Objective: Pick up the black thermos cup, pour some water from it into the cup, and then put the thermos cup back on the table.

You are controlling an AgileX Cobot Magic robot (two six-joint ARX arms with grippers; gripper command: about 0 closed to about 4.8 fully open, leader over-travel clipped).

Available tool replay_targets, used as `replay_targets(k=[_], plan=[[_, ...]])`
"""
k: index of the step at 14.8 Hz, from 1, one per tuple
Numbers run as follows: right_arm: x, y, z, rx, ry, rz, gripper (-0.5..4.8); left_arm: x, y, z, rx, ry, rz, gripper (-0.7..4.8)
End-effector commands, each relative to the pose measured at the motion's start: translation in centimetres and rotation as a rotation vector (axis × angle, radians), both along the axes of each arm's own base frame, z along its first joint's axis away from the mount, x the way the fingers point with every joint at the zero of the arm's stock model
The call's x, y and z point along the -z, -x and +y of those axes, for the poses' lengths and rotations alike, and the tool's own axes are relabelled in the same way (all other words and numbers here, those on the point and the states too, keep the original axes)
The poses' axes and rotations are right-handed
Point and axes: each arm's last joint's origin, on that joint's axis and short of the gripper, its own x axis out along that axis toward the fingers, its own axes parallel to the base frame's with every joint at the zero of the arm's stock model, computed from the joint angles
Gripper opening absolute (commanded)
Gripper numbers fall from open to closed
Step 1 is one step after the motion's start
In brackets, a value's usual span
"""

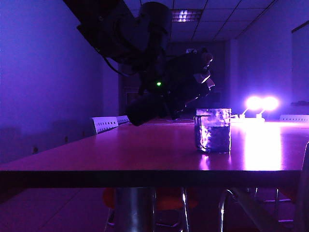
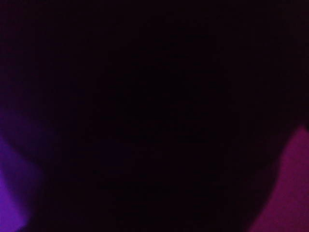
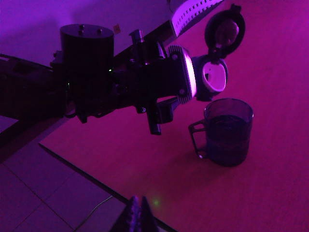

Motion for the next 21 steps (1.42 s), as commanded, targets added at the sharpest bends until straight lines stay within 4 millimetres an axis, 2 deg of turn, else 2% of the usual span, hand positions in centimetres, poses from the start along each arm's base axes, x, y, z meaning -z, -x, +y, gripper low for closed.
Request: replay_targets(k=[1, 9, 13, 18, 21], plan=[[-0.3, 0.0, 0.0, -0.006, 0.0, -0.018, -0.01, -1.5, -0.1, -0.1, -0.022, 0.161, -0.043, 3.32], [-0.3, 0.1, 0.0, -0.013, -0.002, -0.019, -0.01, -1.7, -0.1, -0.1, -0.025, 0.191, -0.05, 3.32], [-0.3, 0.1, 0.0, -0.013, -0.002, -0.019, -0.01, -1.6, -0.1, -0.1, 0.003, -0.01, -0.102, 3.32], [-0.3, 0.0, 0.0, -0.013, -0.002, -0.018, -0.01, -1.0, -1.0, 0.0, -0.058, -0.055, -0.115, 3.31], [-0.3, 0.0, 0.0, -0.013, -0.002, -0.018, -0.01, -1.2, -1.5, -0.5, -0.035, -0.09, -0.137, 3.32]])
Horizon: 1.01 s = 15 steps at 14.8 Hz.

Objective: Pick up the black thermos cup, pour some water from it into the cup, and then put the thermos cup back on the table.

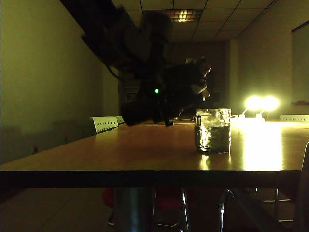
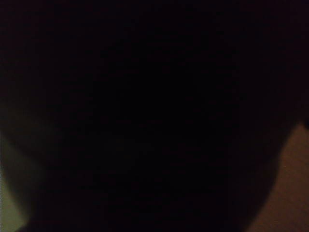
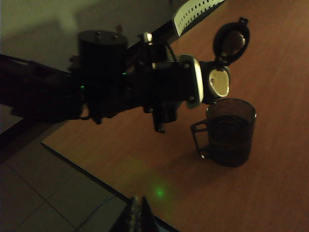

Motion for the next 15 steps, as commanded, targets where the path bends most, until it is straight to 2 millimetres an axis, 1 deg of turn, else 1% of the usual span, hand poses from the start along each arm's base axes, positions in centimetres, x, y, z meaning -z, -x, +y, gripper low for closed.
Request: replay_targets(k=[1, 3, 6, 15], plan=[[-0.28, 0.04, 0.0, -0.004, 0.0, -0.019, -0.01, -2.61, -0.14, -0.53, 0.037, -0.008, -0.114, 3.32], [-0.28, 0.04, 0.0, -0.004, 0.0, -0.019, -0.01, -2.7, -0.16, -0.57, 0.062, -0.109, -0.139, 3.32], [-0.28, 0.04, 0.0, -0.004, 0.0, -0.019, -0.01, -2.68, -0.17, -0.57, 0.078, -0.2, -0.158, 3.32], [-0.28, 0.04, 0.0, -0.004, 0.0, -0.019, -0.01, -2.71, -0.17, -0.57, 0.082, -0.264, -0.173, 3.32]])
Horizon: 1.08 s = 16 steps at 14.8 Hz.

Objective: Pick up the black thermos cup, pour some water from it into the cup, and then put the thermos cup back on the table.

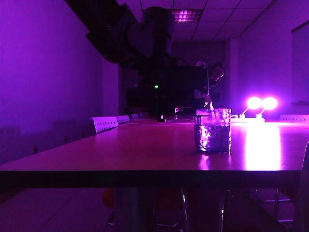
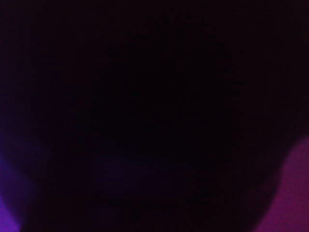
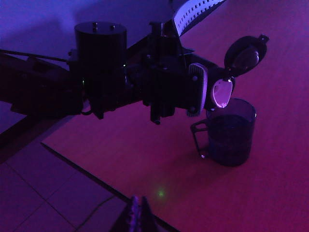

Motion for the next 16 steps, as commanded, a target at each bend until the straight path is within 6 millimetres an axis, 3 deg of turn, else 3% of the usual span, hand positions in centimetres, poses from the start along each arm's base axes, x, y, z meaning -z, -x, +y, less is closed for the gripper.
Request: replay_targets(k=[1, 16], plan=[[-0.28, 0.02, 0.0, -0.004, 0.0, -0.019, -0.01, -1.55, 0.03, -0.03, -0.002, 0.026, -0.062, 3.32], [-0.28, 0.02, 0.0, -0.004, 0.0, -0.019, -0.01, -1.74, -0.01, -0.07, 0.005, -0.036, -0.083, 3.32]])
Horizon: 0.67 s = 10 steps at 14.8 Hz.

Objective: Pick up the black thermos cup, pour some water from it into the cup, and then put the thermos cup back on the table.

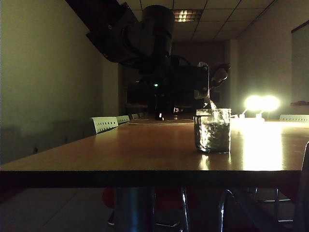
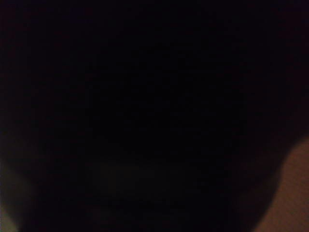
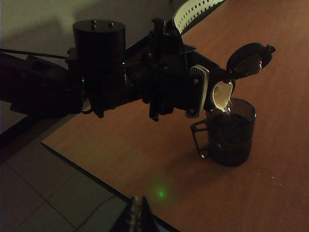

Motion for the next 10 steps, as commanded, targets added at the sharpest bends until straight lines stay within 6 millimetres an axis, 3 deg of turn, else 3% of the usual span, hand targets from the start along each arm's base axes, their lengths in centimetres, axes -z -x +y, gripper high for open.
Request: replay_targets(k=[1, 10], plan=[[-0.29, 0.03, 0.0, -0.004, 0.0, -0.02, -0.01, -1.51, 0.03, -0.03, -0.006, 0.019, -0.058, 3.31], [-0.28, 0.03, 0.0, -0.003, 0.0, -0.02, -0.01, -1.79, -0.02, -0.06, -0.006, 0.006, -0.079, 3.31]])
